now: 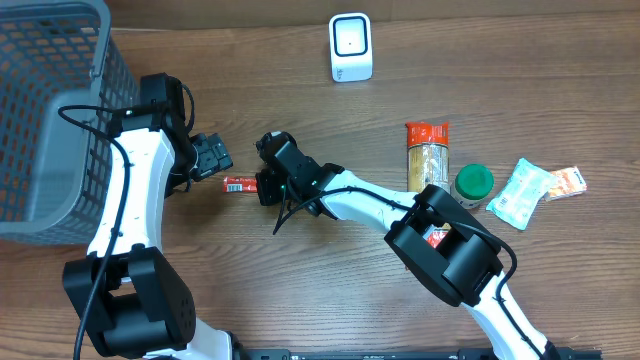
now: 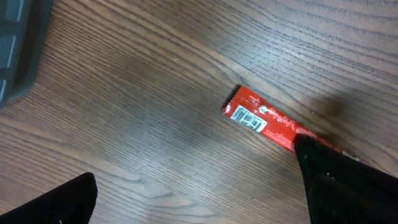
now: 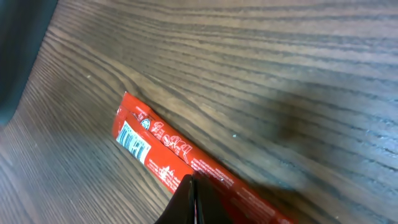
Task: Scan the item barcode
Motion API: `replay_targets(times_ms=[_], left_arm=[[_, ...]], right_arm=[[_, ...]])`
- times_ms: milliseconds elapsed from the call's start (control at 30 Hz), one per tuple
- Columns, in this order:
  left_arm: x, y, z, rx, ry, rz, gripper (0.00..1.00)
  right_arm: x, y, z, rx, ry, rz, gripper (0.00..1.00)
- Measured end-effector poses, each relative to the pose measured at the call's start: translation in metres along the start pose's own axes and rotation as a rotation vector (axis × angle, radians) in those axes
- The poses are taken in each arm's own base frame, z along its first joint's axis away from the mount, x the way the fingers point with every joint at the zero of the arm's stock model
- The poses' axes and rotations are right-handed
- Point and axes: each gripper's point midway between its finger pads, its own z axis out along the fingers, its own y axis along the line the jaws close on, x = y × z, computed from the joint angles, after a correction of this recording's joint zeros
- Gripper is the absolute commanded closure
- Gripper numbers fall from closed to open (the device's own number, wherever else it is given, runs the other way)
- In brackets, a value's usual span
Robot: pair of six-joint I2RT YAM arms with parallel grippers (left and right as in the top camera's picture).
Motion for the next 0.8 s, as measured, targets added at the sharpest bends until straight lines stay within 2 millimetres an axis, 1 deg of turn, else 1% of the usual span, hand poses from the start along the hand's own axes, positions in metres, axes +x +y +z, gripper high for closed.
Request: replay_targets(times_ms=[200,367,667,800], left_arm=[[0.000,0.000,0.000,0.000,0.000,0.000,0.00],[0.000,0.000,0.000,0.000,0.000,0.000,0.00],[0.000,0.000,0.000,0.000,0.000,0.000,0.00],[0.000,0.000,0.000,0.000,0.000,0.000,0.00]], right_arm=[[0.001,-0.002,0.000,0.011,0.004,0.002,0.96],[0.010,-0.016,-0.002,0.081,0.035,0.067,0.96],[0.019,-0.040,-0.024,0.208,0.098,0.251,0.96],[0.022,-0.049,-0.034,0.252,0.117,0.289,0.96]])
